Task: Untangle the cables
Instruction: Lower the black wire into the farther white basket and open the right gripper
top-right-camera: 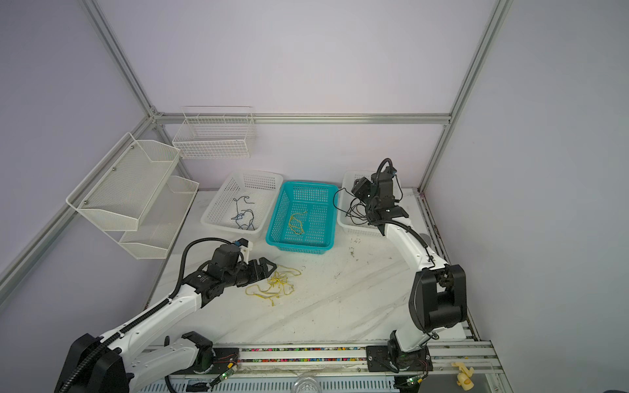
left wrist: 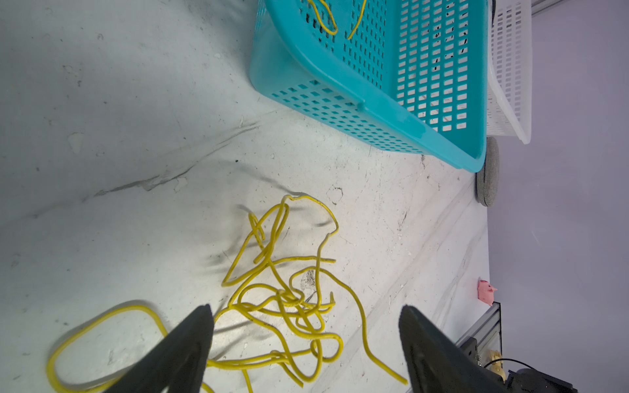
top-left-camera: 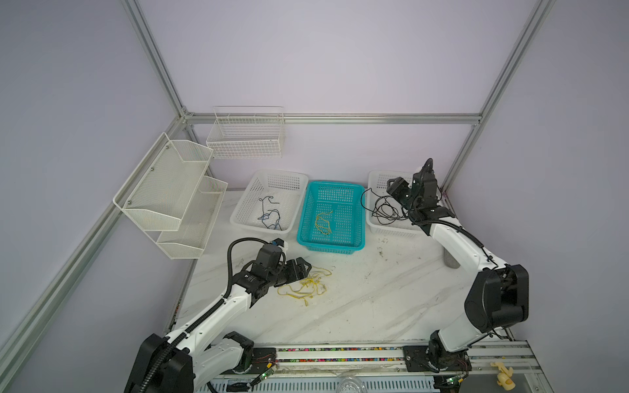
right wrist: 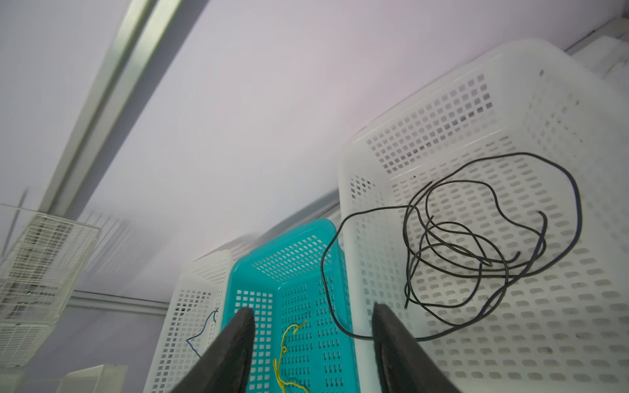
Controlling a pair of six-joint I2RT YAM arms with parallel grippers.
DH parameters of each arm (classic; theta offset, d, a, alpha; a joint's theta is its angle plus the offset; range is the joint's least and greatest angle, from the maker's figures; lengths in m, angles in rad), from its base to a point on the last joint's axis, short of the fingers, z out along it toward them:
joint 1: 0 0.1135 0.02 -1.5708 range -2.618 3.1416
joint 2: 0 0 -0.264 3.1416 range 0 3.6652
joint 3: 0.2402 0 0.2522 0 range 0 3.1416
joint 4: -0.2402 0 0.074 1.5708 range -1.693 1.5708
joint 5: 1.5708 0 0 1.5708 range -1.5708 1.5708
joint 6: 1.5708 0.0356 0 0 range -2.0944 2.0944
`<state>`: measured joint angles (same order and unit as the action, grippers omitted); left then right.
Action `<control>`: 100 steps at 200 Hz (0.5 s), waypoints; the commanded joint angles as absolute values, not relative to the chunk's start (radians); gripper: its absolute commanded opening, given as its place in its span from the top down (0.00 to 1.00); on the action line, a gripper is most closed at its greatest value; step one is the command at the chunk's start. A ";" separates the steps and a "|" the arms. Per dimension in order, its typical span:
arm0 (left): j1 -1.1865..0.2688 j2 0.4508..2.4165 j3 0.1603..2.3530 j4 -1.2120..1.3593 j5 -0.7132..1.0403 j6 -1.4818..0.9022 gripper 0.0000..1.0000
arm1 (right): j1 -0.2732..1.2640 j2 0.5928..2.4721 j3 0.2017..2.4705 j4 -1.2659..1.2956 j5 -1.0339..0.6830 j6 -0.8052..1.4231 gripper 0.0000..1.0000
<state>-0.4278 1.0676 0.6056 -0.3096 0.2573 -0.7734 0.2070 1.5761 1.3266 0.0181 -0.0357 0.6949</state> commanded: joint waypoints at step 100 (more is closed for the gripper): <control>-0.433 1.068 0.587 -0.298 0.247 -0.758 0.14 | 0.325 1.909 1.582 -0.054 -0.041 0.520 0.42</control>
<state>-0.4278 1.0817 0.6056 -0.3096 0.2565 -0.7738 0.3256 1.8488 1.4879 -0.0116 -0.0666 0.5575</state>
